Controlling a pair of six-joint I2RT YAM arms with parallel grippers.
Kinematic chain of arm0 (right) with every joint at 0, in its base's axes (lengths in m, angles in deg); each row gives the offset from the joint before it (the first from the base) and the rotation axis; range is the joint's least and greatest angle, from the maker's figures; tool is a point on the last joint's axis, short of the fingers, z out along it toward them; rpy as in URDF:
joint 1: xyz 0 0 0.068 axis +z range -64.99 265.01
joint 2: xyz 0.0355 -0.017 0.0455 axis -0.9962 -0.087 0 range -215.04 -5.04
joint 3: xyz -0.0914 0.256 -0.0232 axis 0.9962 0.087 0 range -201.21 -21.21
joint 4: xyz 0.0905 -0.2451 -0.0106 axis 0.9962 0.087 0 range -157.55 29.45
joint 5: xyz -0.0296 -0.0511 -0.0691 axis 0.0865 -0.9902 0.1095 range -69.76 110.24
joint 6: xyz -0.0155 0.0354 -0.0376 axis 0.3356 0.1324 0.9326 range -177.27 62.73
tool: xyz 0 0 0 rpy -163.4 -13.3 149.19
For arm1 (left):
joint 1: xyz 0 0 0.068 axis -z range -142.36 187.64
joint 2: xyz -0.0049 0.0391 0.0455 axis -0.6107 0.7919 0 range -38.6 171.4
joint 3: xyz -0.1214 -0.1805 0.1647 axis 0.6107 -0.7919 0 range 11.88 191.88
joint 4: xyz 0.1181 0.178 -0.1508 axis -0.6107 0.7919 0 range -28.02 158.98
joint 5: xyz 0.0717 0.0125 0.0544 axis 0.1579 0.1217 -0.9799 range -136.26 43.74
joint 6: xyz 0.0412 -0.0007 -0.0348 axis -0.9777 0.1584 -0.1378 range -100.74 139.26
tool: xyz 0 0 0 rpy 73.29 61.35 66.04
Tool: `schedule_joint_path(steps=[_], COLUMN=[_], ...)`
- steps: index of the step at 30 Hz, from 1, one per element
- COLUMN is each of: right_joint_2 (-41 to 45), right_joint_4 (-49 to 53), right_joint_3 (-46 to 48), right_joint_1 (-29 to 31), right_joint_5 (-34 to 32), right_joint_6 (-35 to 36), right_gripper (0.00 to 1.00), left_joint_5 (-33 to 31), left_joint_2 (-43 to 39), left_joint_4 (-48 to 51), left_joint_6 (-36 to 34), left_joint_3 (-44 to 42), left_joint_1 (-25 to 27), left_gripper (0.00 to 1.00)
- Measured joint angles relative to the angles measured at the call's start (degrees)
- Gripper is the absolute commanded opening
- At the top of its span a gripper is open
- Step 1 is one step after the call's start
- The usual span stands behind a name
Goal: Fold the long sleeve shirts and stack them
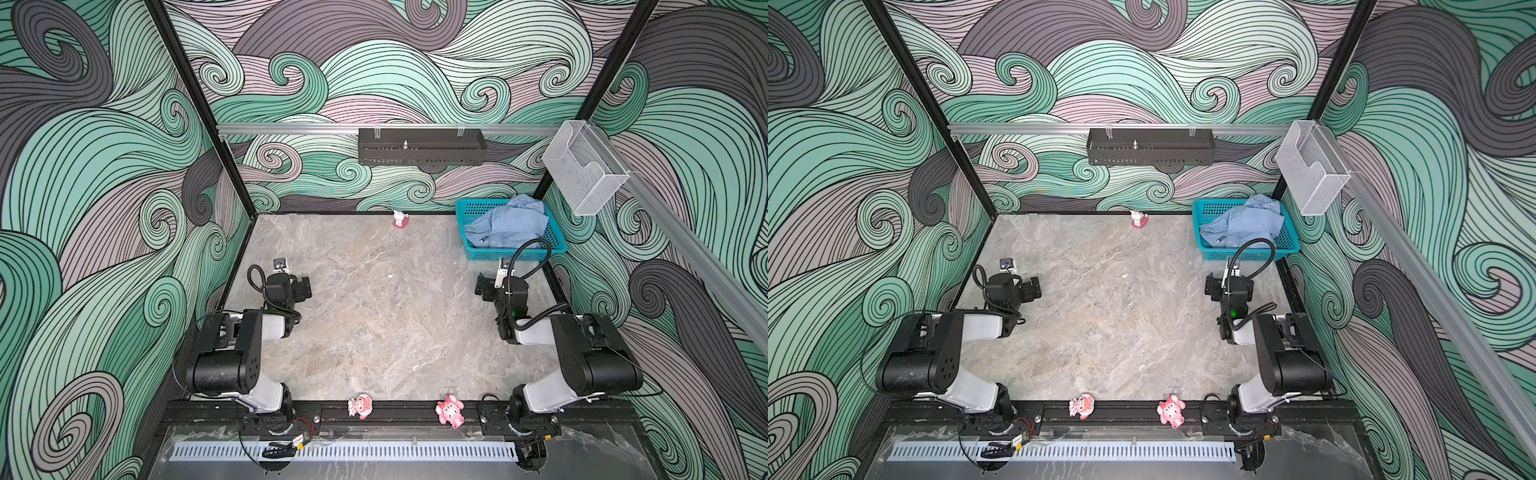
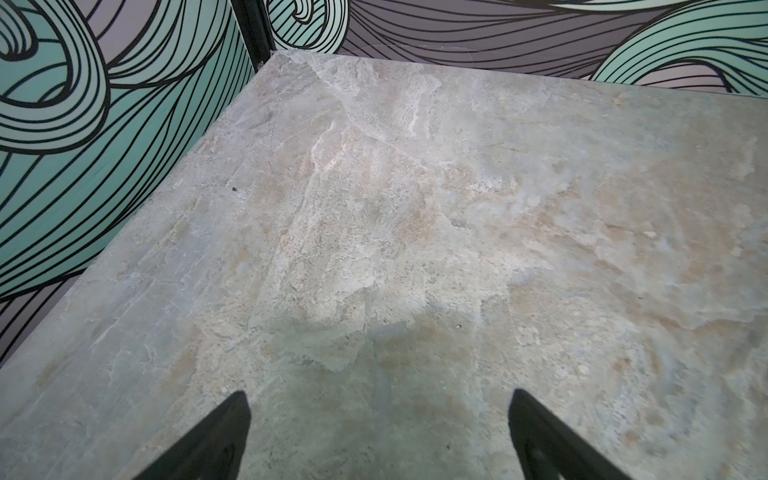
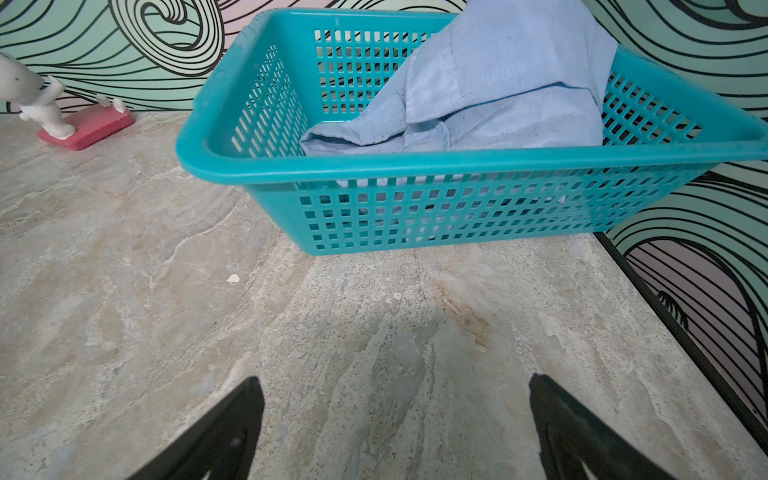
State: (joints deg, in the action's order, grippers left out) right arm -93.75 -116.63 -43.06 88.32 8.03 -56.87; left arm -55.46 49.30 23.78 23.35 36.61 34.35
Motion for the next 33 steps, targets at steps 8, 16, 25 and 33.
schedule_joint_path(steps=[8, 16, 25, 33], right_joint_2=[0.0, 19.12, 15.82, -5.81], right_joint_4=[0.0, 25.44, 61.27, 79.19], right_joint_3=[0.0, -7.98, -41.7, -60.02], right_joint_1=[0.0, -0.26, -4.48, -8.9], right_joint_5=[0.02, -3.23, -4.15, -0.66], right_joint_6=[0.0, -9.97, -27.04, -32.74], right_gripper=[0.98, 0.9, 0.92, 0.95], left_joint_5=[-0.17, -5.31, -2.34, 1.18], left_joint_2=[0.0, -11.74, -14.88, -14.93], left_joint_4=[0.0, 19.61, 55.04, 70.51], left_joint_6=[0.04, 4.33, 13.86, 16.15], left_joint_3=[0.0, 8.31, 37.29, 39.34], left_joint_1=[0.0, 2.19, 2.73, 3.45], left_gripper=[0.94, 0.94, 0.95, 0.96])
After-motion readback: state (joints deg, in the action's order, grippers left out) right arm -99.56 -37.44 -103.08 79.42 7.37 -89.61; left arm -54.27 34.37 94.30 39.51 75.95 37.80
